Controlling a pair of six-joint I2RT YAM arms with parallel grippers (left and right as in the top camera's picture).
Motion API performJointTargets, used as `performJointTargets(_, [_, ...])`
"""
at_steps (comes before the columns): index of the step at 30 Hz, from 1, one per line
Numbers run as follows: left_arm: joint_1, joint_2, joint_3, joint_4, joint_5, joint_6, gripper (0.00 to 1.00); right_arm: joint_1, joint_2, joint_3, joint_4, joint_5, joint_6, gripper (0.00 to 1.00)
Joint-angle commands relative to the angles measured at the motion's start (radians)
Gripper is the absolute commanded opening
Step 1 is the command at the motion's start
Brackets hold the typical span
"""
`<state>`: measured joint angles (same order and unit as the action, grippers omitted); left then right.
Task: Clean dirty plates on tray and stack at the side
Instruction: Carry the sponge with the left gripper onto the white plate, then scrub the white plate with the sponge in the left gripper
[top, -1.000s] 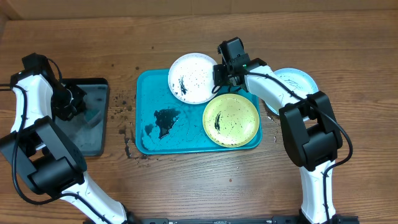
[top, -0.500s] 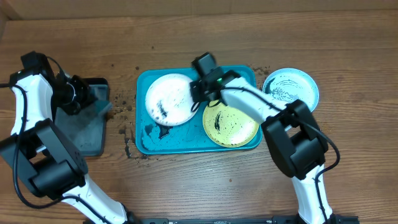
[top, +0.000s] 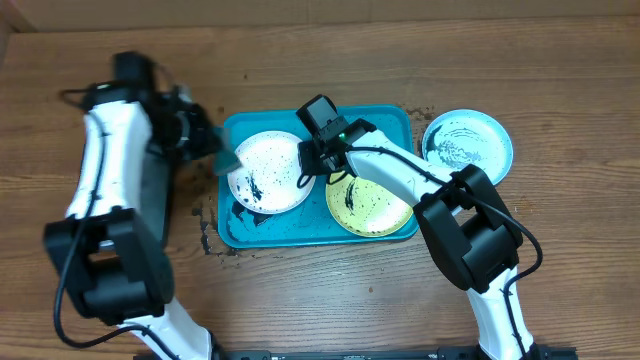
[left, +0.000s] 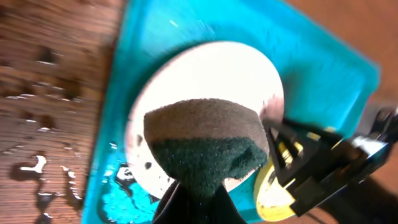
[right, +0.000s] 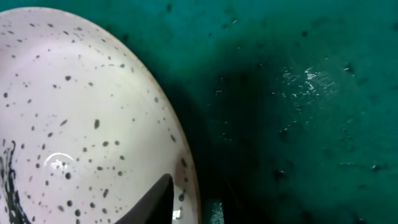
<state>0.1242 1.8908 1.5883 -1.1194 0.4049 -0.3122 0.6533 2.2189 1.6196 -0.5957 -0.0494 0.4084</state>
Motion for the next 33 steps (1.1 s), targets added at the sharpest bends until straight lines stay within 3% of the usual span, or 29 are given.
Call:
performJointTargets(1, [-0.072, -0.014, -0.003, -0.011, -0.148, -0.037, 0.04, -0.009, 0.002, 0.041, 0.0, 0.056, -0.073, 0.31])
performJointTargets(4, [-0.122, -0.014, -0.003, -0.01, -0.184, -0.055, 0.04, -0.013, 0.002, 0.052, 0.051, 0.066, -0.18, 0.31])
performJointTargets(10, [-0.152, -0.014, -0.003, -0.016, -0.192, -0.056, 0.04, -0.021, 0.02, 0.05, 0.097, -0.023, -0.258, 0.26])
performJointTargets(13, [-0.151, -0.014, -0.004, -0.032, -0.195, -0.07, 0.04, -0.019, 0.045, 0.05, 0.093, -0.023, -0.26, 0.18])
performJointTargets(19, [-0.152, -0.014, -0.004, -0.04, -0.195, -0.07, 0.04, -0.019, 0.069, 0.05, 0.055, -0.023, -0.26, 0.17])
performJointTargets(21, [-0.153, -0.014, -0.004, -0.04, -0.195, -0.07, 0.04, -0.019, 0.069, 0.05, 0.043, -0.023, -0.259, 0.12])
performJointTargets(23, [-0.155, -0.014, -0.004, -0.04, -0.195, -0.07, 0.04, -0.019, 0.069, 0.05, 0.036, -0.019, -0.25, 0.04])
performJointTargets(30, [-0.189, -0.014, -0.035, -0.016, -0.157, -0.09, 0.04, -0.019, 0.068, 0.064, -0.014, 0.026, -0.094, 0.04])
performJointTargets(33, [-0.221, -0.013, -0.116, 0.11, -0.157, -0.101, 0.05, -0.02, 0.064, 0.067, -0.055, 0.026, 0.017, 0.04])
